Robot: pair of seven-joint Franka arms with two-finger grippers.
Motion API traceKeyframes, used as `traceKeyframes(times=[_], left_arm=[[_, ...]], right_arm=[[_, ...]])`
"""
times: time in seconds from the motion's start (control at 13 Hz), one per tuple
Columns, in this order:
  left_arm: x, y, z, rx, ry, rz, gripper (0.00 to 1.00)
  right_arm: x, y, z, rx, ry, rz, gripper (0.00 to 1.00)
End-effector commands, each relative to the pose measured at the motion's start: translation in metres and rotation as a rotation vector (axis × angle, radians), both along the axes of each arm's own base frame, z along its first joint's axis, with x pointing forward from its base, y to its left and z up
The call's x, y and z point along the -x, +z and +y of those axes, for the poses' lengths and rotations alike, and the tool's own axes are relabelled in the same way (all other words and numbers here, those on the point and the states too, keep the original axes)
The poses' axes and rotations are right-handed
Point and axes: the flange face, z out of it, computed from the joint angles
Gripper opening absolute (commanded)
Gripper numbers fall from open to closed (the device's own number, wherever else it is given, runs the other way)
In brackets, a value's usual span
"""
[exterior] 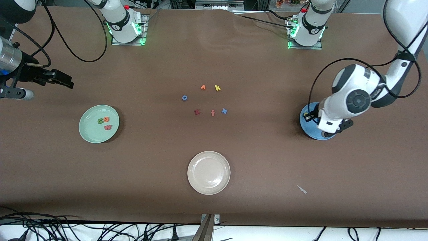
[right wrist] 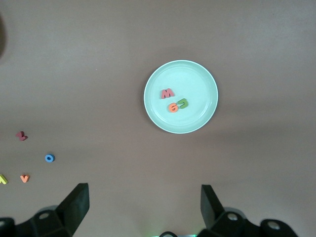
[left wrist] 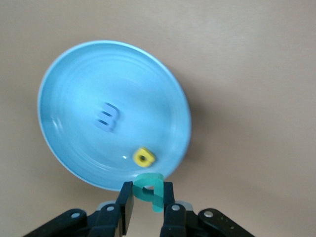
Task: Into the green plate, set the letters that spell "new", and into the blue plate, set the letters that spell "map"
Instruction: 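Place teal p on the blue plate with the left gripper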
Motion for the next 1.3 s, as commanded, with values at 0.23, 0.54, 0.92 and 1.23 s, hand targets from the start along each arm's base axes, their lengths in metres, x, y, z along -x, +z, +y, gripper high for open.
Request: traceKeyframes(times=[0.23, 0.54, 0.92, 1.23], left_arm=[[0.009, -0.050, 0.038, 0.060, -0.090, 0.088, 0.73], [-0.016, -0.016, 0.052, 0.053, -0.094, 0.013, 1.00], [-0.075, 0.096, 0.050, 0.021, -0.145, -0.041, 1.00], [-0.102, 0.157, 0.036, 0.020, -0.326, -0.058, 1.00]], right_arm=[[-0.001, 0.003, 0.002, -0.017, 0.011, 0.004, 1.00], [-0.001, 0.003, 0.002, -0.017, 0.011, 0.006, 1.00], [-0.001, 0.003, 0.000, -0.019, 0.011, 0.007, 1.00], [-0.001, 0.002, 0.000, -0.019, 0.011, 0.009, 1.00]])
